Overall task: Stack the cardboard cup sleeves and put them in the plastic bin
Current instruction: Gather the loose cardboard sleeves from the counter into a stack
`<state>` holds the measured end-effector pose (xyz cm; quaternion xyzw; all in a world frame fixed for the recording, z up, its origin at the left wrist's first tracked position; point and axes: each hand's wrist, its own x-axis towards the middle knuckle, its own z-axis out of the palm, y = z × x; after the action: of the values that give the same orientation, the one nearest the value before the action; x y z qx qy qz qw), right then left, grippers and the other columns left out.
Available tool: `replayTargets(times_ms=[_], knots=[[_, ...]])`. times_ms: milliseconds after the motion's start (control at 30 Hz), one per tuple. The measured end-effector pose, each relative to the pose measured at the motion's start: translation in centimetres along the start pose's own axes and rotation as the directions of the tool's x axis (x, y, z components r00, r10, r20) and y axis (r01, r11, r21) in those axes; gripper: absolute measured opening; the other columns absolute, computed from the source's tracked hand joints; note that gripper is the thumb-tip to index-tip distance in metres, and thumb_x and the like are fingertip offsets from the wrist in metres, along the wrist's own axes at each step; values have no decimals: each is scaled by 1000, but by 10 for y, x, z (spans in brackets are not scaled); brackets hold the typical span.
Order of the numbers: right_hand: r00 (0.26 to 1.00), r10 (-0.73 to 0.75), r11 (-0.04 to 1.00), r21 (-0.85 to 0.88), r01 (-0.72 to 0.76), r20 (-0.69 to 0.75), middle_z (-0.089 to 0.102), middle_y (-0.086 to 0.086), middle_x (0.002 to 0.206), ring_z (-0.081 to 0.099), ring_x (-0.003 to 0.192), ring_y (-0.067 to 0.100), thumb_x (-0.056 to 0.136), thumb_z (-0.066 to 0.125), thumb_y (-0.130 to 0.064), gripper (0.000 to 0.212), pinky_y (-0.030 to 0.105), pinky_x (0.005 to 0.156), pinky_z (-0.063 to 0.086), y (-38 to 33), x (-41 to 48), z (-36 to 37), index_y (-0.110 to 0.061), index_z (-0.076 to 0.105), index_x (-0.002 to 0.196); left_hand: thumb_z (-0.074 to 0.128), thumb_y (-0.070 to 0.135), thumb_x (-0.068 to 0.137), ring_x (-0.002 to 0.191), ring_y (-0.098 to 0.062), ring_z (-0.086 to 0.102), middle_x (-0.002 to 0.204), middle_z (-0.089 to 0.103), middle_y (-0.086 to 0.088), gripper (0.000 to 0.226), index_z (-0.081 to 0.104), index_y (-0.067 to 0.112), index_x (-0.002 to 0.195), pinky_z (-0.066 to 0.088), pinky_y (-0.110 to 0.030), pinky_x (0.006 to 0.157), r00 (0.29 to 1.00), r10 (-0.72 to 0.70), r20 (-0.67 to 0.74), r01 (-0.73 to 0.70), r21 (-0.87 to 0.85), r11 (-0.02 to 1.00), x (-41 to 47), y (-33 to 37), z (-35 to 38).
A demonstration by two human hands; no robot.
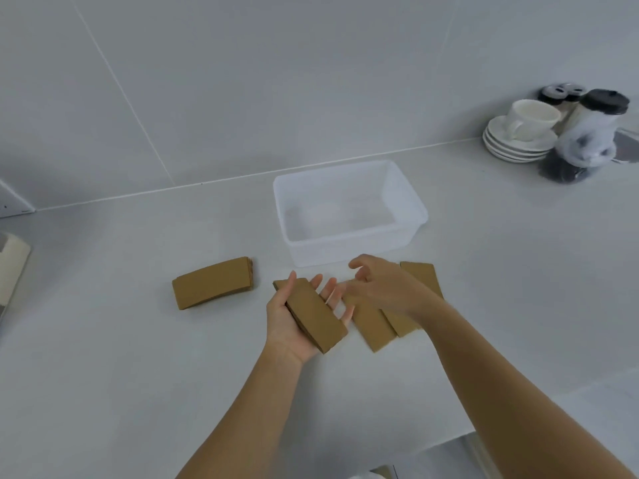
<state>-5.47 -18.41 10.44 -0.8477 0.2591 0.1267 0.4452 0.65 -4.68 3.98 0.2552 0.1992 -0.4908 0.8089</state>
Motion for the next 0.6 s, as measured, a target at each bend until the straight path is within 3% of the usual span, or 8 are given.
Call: replayTargets(times_ms=[167,333,500,600], knots=[[925,82,970,-184,-160,-371,41,10,142,39,130,29,86,51,-45,66,42,106,34,41,4,4,-15,29,140,69,43,65,98,-27,65,109,69,-11,61,61,13,117,49,-50,89,1000,-5,-21,6,25,1000,5,-8,0],[913,139,896,-344,-281,-383,31,11,148,28,136,30,84,50,-54,77,42,110,24,75,6,28,-13,22,143,67,45,67,103,-27,64,110,69,-12,63,60,12,121,50,-51,86,999,4,-50,-2,37,999,8,-14,-1],[894,33,836,-478,-270,-447,43,9,137,38,127,28,89,43,-48,54,39,102,31,81,5,38,-12,37,130,64,46,73,103,-27,64,107,69,-11,61,59,11,123,50,-51,86,998,15,-65,-13,33,999,9,-20,-3],[904,4,839,-491,-235,-427,47,9,132,42,123,28,91,43,-39,49,37,100,33,78,3,35,-11,35,130,63,46,75,101,-27,64,105,69,-11,59,59,12,122,50,-51,85,997,21,-70,-19,20,1000,10,-22,-3]])
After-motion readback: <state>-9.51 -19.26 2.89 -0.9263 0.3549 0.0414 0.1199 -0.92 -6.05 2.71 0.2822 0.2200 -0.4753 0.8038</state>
